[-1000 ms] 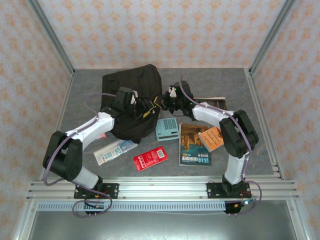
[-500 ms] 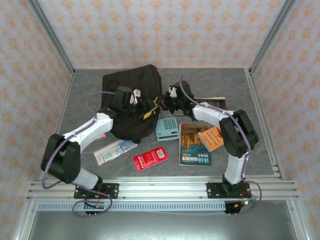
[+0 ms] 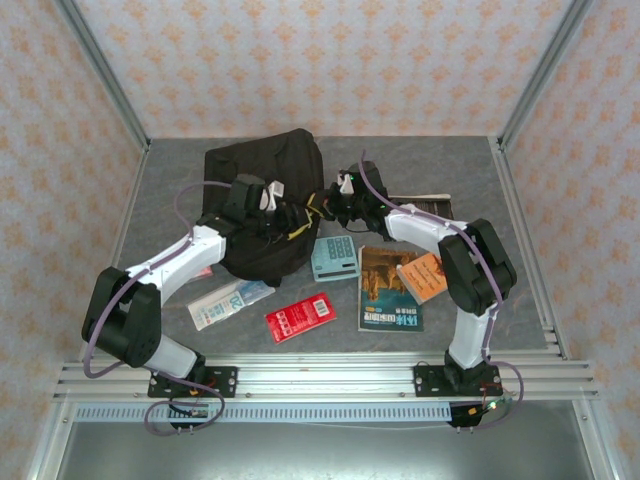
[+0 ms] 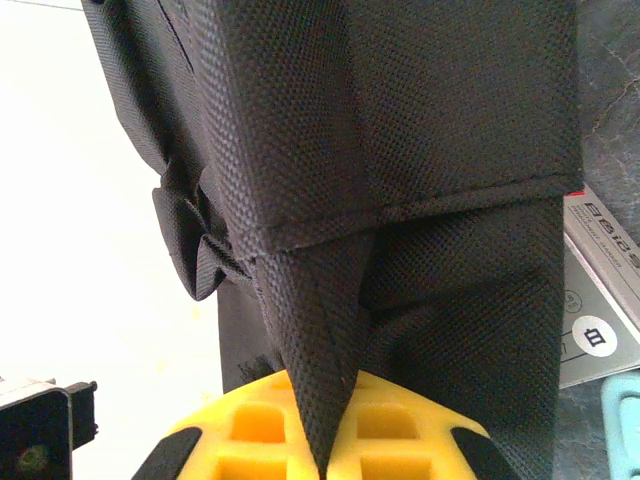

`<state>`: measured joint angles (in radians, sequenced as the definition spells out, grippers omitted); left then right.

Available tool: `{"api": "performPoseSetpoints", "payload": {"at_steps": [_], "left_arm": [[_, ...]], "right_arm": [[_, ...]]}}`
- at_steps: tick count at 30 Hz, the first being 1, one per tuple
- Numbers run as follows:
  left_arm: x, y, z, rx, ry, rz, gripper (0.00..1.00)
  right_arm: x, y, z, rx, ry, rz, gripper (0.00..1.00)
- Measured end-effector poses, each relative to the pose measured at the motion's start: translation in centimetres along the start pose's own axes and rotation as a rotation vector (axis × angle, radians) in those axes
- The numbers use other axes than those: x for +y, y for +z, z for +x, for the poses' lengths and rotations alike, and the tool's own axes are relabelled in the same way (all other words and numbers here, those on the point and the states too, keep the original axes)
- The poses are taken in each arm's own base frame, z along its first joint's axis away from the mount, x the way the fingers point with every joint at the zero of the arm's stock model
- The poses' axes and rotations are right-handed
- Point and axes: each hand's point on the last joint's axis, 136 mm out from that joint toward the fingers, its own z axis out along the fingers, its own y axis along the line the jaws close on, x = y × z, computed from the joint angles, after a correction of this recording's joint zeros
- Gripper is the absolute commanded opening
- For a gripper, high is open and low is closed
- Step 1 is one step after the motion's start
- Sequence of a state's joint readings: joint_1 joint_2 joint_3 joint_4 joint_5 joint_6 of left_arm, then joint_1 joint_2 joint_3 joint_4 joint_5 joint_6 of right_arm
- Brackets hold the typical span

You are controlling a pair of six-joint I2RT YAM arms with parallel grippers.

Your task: Pack the student bag

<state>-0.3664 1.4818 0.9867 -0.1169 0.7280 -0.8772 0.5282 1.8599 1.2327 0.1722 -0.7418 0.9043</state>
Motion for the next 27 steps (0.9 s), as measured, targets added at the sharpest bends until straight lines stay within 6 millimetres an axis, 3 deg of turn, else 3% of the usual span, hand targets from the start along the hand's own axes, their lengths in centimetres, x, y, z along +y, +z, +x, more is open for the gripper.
{"api": "performPoseSetpoints", "payload": {"at_steps": [8, 20, 27], "left_arm": [[1.1, 0.0, 0.7, 0.028, 0.035, -0.043, 0.25], [2.6, -0.2, 1.3, 0.045, 0.038, -0.108, 0.33], [3.4, -0.3, 1.5, 0.046, 0.038, -0.145, 0.2]], "right_arm": [[-0.4, 0.2, 0.0, 0.004, 0.005, 0.007, 0.0], [-1.1, 0.6, 0.1, 0.013, 0.015, 0.016, 0.0], [-1.1, 0.6, 0.1, 0.014, 0.017, 0.016, 0.0]]}}
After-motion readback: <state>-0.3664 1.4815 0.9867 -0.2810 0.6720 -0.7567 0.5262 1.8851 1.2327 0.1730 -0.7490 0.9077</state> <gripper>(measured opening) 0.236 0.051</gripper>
